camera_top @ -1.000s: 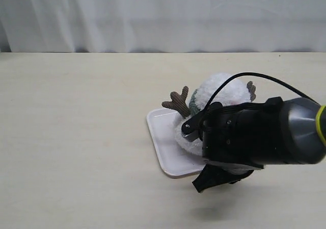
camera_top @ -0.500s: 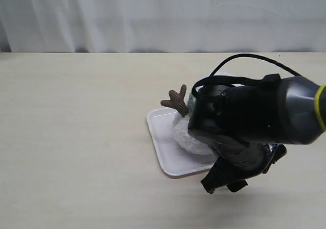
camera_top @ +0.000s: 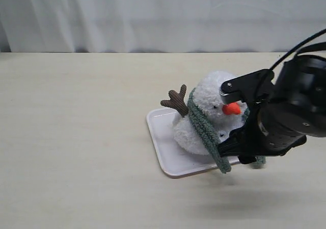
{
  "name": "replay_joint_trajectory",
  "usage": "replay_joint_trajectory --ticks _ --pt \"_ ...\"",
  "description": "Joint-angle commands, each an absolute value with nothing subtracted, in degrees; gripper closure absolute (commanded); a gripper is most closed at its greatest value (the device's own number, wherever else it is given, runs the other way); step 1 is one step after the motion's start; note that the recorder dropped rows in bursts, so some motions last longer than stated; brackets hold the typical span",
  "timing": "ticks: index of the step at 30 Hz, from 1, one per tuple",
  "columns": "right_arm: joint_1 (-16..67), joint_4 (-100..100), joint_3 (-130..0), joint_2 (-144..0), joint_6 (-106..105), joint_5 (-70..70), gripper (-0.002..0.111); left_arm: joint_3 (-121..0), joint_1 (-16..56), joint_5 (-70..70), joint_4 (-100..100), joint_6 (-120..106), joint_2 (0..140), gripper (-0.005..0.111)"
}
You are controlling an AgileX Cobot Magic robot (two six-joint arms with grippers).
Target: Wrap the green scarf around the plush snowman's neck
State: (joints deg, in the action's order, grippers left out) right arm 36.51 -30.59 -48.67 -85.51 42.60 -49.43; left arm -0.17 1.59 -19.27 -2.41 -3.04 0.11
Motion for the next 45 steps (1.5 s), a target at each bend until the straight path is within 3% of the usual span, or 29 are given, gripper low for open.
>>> replay_joint_trajectory --ticks 1,6,16,26,30,36,45 --pt "30.6 -30.9 -43.7 -84.5 44.2 -39.6 0.046 0.0 1.5 -18.6 -2.3 -2.9 0.0 0.107" --pt "26.1 -32.6 -39.2 -84.6 45.5 -27.6 0.046 0.0 1.5 -18.6 -2.3 -2.9 0.0 0.107" --pt "25.2 -47.7 -38.6 -90.5 58.9 -19.7 0.046 0.0 1.5 -18.6 -2.3 -2.9 0.0 0.107" --pt "25.2 -59.2 -38.7 -94.1 71.6 -28.3 0.047 0.0 1.5 -18.6 -2.3 -2.9 0.0 0.107" --pt "25.2 -59.2 -38.5 -94.3 73.1 -22.1 0.063 0.0 1.5 -18.6 -2.3 -2.9 0.0 0.107" --pt "25.5 -58.5 -38.5 -95.5 73.3 -12.3 0.104 0.0 1.5 -18.6 -2.3 -2.9 0.0 0.107" --pt "25.5 -54.8 -38.6 -94.8 73.3 1.1 0.104 0.0 1.5 -18.6 -2.3 -2.9 0.0 0.107"
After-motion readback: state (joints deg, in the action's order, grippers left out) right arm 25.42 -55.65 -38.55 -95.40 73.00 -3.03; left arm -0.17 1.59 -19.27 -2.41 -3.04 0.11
